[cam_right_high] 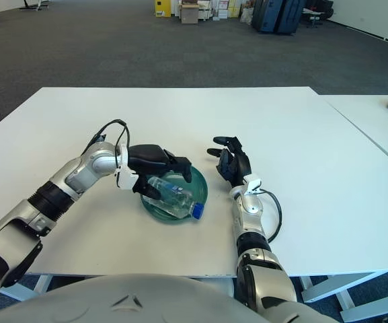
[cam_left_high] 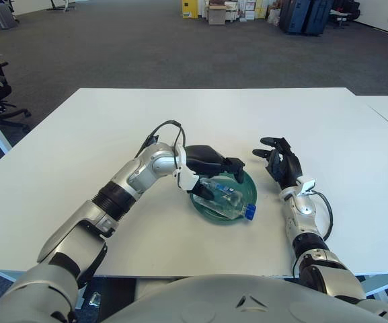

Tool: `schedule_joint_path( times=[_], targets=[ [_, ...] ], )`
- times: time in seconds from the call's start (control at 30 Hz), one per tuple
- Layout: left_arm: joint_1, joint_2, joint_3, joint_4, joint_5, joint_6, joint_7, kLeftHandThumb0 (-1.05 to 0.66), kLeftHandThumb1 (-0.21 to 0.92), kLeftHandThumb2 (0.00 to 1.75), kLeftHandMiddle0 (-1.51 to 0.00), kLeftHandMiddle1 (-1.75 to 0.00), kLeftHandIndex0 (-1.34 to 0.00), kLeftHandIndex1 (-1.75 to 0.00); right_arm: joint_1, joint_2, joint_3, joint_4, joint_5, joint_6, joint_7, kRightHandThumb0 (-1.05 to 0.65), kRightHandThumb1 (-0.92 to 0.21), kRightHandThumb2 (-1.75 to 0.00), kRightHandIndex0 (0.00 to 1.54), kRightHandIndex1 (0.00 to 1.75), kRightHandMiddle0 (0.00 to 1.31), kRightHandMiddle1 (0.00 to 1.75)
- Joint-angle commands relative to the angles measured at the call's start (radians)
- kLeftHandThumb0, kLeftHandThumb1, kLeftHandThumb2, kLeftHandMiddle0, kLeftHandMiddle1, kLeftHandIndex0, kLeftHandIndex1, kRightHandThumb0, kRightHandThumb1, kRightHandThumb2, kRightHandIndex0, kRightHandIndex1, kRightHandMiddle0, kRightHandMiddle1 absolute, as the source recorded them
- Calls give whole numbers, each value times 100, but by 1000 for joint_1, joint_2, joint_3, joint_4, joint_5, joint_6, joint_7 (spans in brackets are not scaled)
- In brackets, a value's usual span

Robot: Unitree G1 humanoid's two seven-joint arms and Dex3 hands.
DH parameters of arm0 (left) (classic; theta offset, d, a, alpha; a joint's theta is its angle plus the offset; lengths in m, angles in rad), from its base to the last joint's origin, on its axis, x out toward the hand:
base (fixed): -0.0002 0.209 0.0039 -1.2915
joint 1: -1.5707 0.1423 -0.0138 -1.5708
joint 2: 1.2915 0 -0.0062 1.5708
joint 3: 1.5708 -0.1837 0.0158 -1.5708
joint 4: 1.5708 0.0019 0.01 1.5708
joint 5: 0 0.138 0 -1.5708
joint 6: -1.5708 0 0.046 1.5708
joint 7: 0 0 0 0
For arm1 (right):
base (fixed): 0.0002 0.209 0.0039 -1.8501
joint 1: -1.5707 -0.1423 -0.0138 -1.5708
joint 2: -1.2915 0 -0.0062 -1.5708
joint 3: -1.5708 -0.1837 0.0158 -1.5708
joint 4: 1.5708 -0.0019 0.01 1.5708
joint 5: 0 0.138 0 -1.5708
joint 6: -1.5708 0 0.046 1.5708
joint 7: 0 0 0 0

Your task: Put the bottle into the plate.

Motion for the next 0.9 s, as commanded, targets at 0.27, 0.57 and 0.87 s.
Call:
schedule_joint_path(
  times=[0.27,0.57,0.87],
  targets=[
    [1,18,132,-29,-72,53,51,-72,55,94,-37,-171,0,-162,191,54,-18,118,44,2,30,-78,-92,-82,45,88,11,113],
    [32,-14,306,133,-173,11,237,-70,66,77,-34,-138,-13,-150,188,46,-10,113,23,22,-2,-82,-92,-89,49,86,12,113],
    [86,-164,486,414,-417,0,359,-62,71,74,-35,-112,-18,-137,179,40,-17,129,33,13,4,-81,-92,-88,52,86,15,113]
  ],
)
